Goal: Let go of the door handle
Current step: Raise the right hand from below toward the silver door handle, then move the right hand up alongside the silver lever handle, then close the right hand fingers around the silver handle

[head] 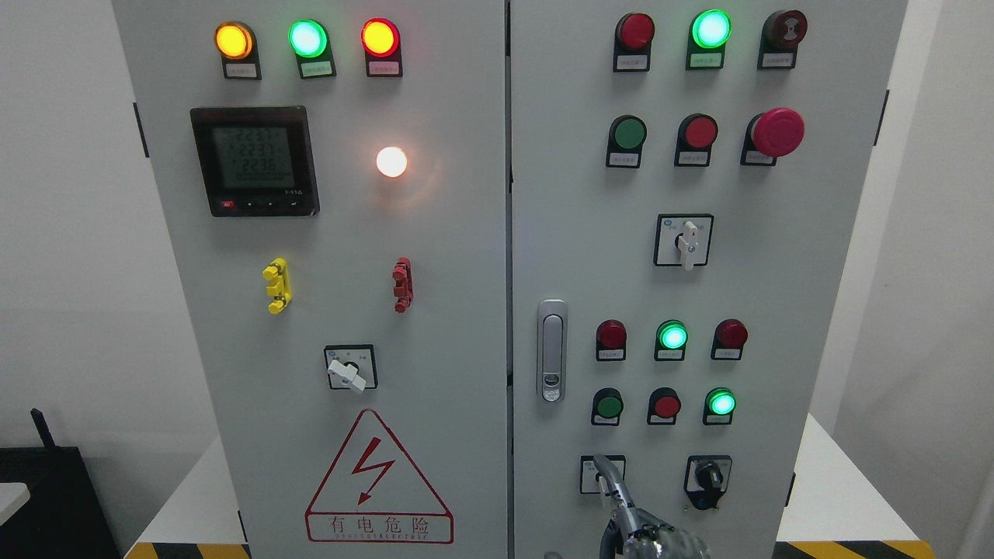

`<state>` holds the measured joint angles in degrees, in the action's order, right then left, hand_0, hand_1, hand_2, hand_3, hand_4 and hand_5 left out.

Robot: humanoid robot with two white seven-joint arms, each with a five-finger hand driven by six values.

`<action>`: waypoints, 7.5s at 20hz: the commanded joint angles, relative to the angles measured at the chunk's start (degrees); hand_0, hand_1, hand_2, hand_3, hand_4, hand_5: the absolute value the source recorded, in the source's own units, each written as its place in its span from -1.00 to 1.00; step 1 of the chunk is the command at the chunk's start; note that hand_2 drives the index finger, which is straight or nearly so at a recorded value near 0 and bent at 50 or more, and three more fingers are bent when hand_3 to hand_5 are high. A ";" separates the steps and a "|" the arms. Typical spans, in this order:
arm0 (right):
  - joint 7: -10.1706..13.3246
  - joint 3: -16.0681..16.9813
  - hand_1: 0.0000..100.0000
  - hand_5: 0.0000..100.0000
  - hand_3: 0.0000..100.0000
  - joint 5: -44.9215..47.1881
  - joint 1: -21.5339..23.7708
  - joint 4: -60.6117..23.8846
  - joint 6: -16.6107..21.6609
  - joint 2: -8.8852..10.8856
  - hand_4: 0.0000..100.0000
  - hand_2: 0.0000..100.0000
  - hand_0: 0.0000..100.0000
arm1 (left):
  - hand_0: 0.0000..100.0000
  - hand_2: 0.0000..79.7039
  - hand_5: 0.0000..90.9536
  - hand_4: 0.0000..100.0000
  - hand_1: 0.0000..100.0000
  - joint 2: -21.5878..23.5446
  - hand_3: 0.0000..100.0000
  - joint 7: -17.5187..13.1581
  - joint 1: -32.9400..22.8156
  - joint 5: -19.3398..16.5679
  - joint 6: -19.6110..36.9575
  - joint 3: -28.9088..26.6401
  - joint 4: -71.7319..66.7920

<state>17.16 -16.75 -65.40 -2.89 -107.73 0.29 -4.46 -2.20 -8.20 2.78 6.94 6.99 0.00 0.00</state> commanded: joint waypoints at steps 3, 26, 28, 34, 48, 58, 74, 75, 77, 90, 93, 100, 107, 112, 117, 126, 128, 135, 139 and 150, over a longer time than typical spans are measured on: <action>-0.29 -0.13 -0.47 0.97 1.00 -5.88 -3.88 4.81 -0.82 -0.20 0.86 -1.00 -0.28 | -0.76 -1.00 -1.00 -1.00 -0.22 0.00 -1.00 0.03 0.03 0.00 -0.05 -0.62 -0.96; -1.61 0.57 -0.47 0.98 1.00 -13.96 -11.26 12.28 -4.42 -0.20 0.87 -1.00 -0.27 | -0.76 -1.00 -1.00 -1.00 -0.22 0.00 -1.00 0.03 -0.05 0.00 -0.05 -0.62 -0.96; -1.69 0.57 -0.47 0.98 1.00 -13.96 -12.31 12.81 -4.51 -0.11 0.87 -1.00 -0.26 | -0.76 -1.00 -1.00 -1.00 -0.22 0.00 -1.00 0.03 0.03 0.00 0.04 -0.62 -0.96; -1.96 0.57 -0.47 0.99 1.00 -14.14 -13.73 13.25 -4.51 -0.20 0.87 -1.00 -0.26 | -0.76 -1.00 -1.00 -1.00 -0.22 0.00 -1.00 0.03 0.03 0.00 0.04 -0.62 -0.96; -3.19 0.14 -0.48 0.98 1.00 -15.19 -14.96 13.60 -4.51 -0.38 0.87 -1.00 -0.26 | -0.76 -1.00 -1.00 -1.00 -0.22 0.00 -1.00 0.03 0.03 0.00 -0.05 -0.62 -0.96; -3.19 -0.13 -0.48 0.98 1.00 -15.19 -15.04 13.60 -4.51 -0.82 0.87 -1.00 -0.26 | -0.76 -1.00 -1.00 -1.00 -0.22 -0.09 -1.00 0.03 0.03 0.00 -0.05 -0.62 -0.96; -4.24 -0.04 -0.48 0.98 1.00 -15.19 -15.13 14.48 -4.51 -0.82 0.87 -1.00 -0.25 | -0.76 -1.00 -1.00 -1.00 -0.22 0.00 -1.00 0.03 0.03 0.00 0.04 -0.62 -0.96; -4.24 -0.04 -0.48 0.98 1.00 -15.19 -15.13 14.48 -4.51 -0.82 0.87 -1.00 -0.25 | -0.76 -1.00 -1.00 -1.00 -0.22 0.00 -1.00 0.03 -0.05 0.00 -0.05 -0.62 -0.96; -4.33 -0.04 -0.48 0.98 1.00 -15.19 -15.13 14.48 -4.51 -0.82 0.87 -1.00 -0.25 | -0.76 -1.00 -1.00 -1.00 -0.22 0.00 -1.00 0.03 0.03 0.00 -0.05 -0.62 -0.96; -5.38 -0.13 -0.48 0.98 1.00 -16.16 -14.69 14.57 -4.51 -1.16 0.87 -1.00 -0.26 | -0.76 -1.00 -1.00 -1.00 -0.22 0.00 -1.00 0.03 0.03 0.00 -0.05 -0.62 -0.96; -5.47 -0.13 -0.49 0.98 1.00 -16.25 -14.60 14.65 -4.51 -1.52 0.87 -1.00 -0.26 | -0.76 -1.00 -1.00 -1.00 -0.22 0.00 -1.00 0.03 0.03 0.00 -0.05 -0.62 -0.96; -5.47 -0.04 -0.49 0.98 1.00 -16.25 -14.78 14.48 -4.51 -1.52 0.88 -1.00 -0.26 | -0.76 -1.00 -1.00 -1.00 -0.22 0.00 -1.00 0.03 -0.05 0.00 -0.05 -0.62 -0.96; -4.42 0.13 -0.49 0.98 1.00 -16.16 -14.61 12.11 -4.24 -1.61 0.87 -1.00 -0.26 | -0.76 -1.00 -1.00 -1.00 -0.22 0.00 -1.00 0.03 -0.05 0.00 -0.05 -0.62 -0.96; -3.98 0.22 -0.49 0.98 1.00 -16.07 -13.73 9.82 -3.98 -1.52 0.87 -1.00 -0.26 | -0.76 -1.00 -1.00 -1.00 -0.22 0.00 -1.00 0.03 0.03 0.00 -0.05 -0.62 -0.96; -3.63 0.22 -0.49 0.97 1.00 -15.99 -11.97 9.03 -3.89 -1.61 0.87 -1.00 -0.25 | -0.76 -1.00 -1.00 -1.00 -0.22 0.00 -1.00 0.03 0.03 0.00 -0.05 -0.62 -0.96; -2.57 0.57 -0.46 0.67 0.87 -15.81 -8.81 5.87 -1.44 -1.61 0.64 -0.05 -0.08 | -0.76 -1.00 -1.00 -1.00 -0.22 0.00 -1.00 0.03 -0.05 0.00 -0.05 -0.62 -0.96; -2.75 0.57 -0.52 0.47 0.75 -15.81 -9.07 5.25 -1.43 -1.87 0.45 0.16 0.04 | -0.76 -1.00 -1.00 -1.00 -0.22 0.00 -1.00 0.03 -0.05 0.00 -0.05 -0.62 -0.96; -3.19 1.63 -0.70 0.57 1.00 -15.81 -12.40 5.16 -2.05 -2.40 0.60 0.57 -0.04 | -0.76 -1.00 -1.00 -1.00 -0.22 0.00 -1.00 0.03 -0.05 0.00 0.04 -0.62 -0.96; -3.62 2.24 -0.76 0.73 1.00 -15.99 -12.76 5.25 -2.22 -2.40 0.77 0.84 -0.08 | -0.76 -1.00 -1.00 -1.00 -0.22 0.00 -1.00 0.03 0.03 0.00 -0.05 -0.62 -0.96; -6.35 2.07 -0.96 0.80 1.00 -16.34 -15.65 5.16 -4.33 -2.40 0.81 0.91 -0.12 | -0.76 -1.00 -1.00 -1.00 -0.22 0.00 -1.00 0.03 -0.05 0.00 -0.05 -0.62 -0.96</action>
<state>11.78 -14.98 -81.53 -16.62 -102.09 -2.99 -6.76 -2.21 -8.21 2.78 6.94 6.99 0.00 0.00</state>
